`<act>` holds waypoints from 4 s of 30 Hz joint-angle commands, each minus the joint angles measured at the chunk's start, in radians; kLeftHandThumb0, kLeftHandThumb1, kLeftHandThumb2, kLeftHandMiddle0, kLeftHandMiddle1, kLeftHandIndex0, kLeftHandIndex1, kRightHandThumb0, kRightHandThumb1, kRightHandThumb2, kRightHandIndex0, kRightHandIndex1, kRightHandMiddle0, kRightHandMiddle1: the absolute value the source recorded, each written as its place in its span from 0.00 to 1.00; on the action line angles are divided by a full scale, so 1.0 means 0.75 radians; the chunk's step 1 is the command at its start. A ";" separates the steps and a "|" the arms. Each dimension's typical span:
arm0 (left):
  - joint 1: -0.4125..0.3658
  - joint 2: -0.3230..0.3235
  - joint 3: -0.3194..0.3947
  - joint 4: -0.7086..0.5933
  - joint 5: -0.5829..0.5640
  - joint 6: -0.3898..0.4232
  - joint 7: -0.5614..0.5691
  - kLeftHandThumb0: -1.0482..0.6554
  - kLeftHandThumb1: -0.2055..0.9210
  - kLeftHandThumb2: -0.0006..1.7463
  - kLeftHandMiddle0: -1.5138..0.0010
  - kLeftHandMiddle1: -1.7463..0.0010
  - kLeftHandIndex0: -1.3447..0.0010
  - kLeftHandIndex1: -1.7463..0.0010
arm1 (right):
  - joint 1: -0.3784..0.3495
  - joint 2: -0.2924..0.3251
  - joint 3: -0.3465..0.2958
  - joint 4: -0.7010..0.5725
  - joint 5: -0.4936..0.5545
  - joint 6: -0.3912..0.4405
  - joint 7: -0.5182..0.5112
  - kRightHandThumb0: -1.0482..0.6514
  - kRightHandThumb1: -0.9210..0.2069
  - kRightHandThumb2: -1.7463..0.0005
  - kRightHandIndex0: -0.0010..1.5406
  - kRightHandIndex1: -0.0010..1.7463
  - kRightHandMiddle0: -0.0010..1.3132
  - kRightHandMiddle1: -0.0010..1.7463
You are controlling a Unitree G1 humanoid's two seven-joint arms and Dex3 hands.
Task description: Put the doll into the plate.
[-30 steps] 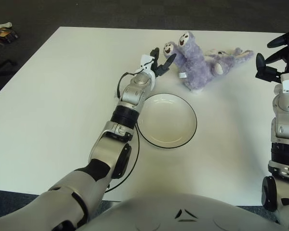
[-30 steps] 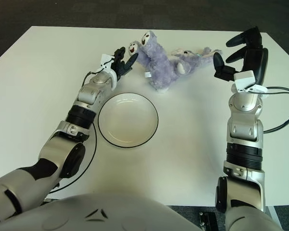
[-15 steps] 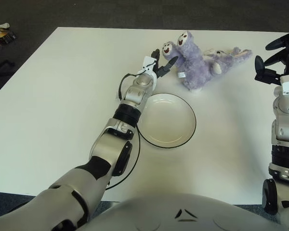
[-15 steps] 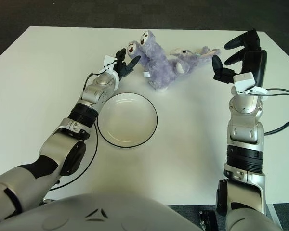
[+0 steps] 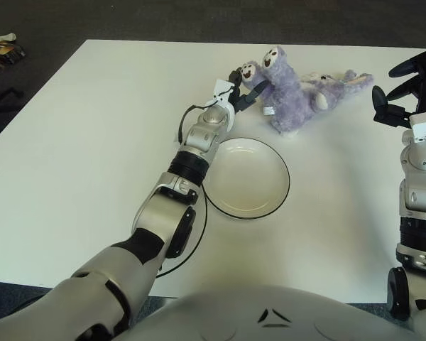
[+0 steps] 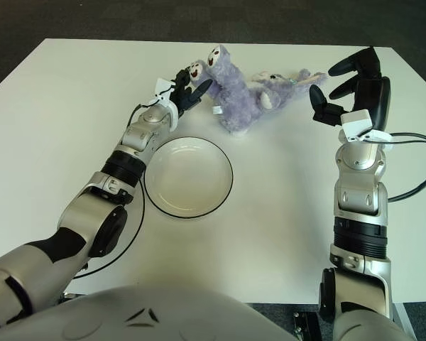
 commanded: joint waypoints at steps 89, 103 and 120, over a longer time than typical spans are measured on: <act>-0.171 -0.122 -0.201 0.209 0.360 -0.417 0.075 0.65 0.21 0.75 1.00 0.49 0.92 0.27 | 0.091 0.057 0.016 -0.130 -0.064 0.104 -0.008 0.61 0.40 0.36 0.37 0.94 0.21 1.00; -0.075 -0.114 -0.189 -0.039 0.236 -0.330 -0.068 0.80 0.18 0.83 1.00 0.85 0.99 0.36 | 0.102 0.048 0.019 -0.140 -0.083 0.123 -0.009 0.61 0.41 0.35 0.38 0.93 0.20 1.00; 0.028 -0.078 -0.278 -0.313 0.197 -0.277 -0.208 0.81 0.16 0.84 1.00 0.85 1.00 0.42 | 0.103 0.056 0.031 -0.163 -0.125 0.170 -0.006 0.61 0.41 0.36 0.39 0.92 0.21 1.00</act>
